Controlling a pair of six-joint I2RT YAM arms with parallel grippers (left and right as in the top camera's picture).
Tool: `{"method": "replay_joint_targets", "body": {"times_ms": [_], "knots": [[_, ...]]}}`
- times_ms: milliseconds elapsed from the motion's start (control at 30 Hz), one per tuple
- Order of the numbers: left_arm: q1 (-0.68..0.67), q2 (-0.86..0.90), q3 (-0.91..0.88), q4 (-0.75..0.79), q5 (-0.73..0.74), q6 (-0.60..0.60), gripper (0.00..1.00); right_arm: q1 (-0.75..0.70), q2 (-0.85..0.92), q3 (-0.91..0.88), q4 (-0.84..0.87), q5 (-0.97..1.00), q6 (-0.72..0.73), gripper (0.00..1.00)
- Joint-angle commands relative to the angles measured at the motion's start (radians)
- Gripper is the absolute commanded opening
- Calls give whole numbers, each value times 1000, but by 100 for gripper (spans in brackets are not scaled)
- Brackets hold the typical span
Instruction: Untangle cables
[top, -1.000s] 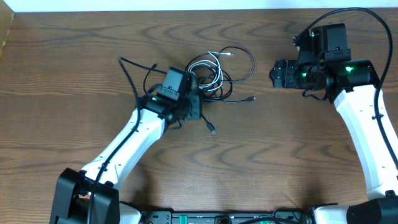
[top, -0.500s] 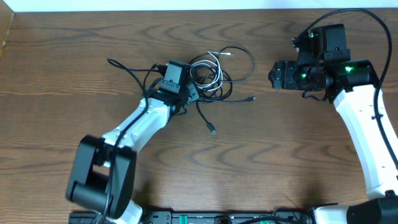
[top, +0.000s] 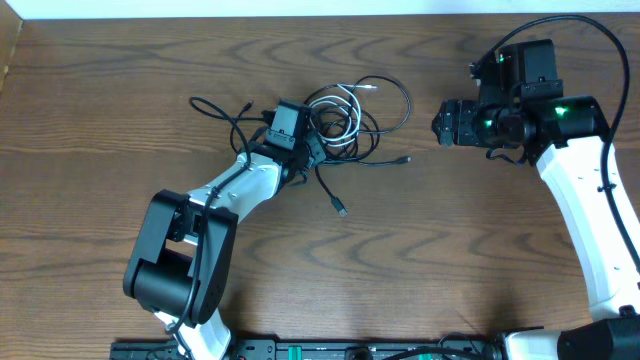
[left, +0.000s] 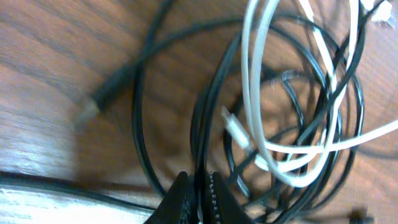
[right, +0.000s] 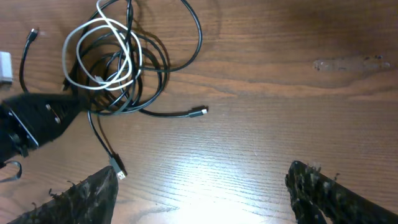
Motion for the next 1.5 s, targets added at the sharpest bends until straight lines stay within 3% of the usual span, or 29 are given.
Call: {"method": "replay_joint_targets", "body": {"times_ms": [0, 133, 267, 400, 533, 667, 900, 1233, 1467], "knots": [[-6, -39, 7, -109, 98, 126, 7, 3, -1, 14, 0, -8, -6, 84], [-45, -116, 7, -294, 110, 232, 7, 3, -1, 14, 0, -8, -6, 85], [-161, -259, 7, -544, 123, 425, 8, 6, -1, 14, 1, -79, -34, 87], [-238, -372, 7, -620, 124, 435, 7, 33, 10, 14, -1, -146, -72, 87], [-259, -488, 7, -616, 120, 435, 7, 79, 51, 13, -12, -149, -77, 87], [-251, -553, 7, -615, 25, 435, 7, 113, 124, 13, -50, -157, -77, 87], [-251, -527, 7, -576, -116, 393, 7, 172, 225, 13, -147, -238, -129, 90], [-251, -492, 7, -555, -117, 356, 7, 258, 318, -2, -132, -151, -269, 92], [-251, -492, 7, -556, -117, 356, 7, 269, 380, -5, -105, -111, -281, 92]]}}
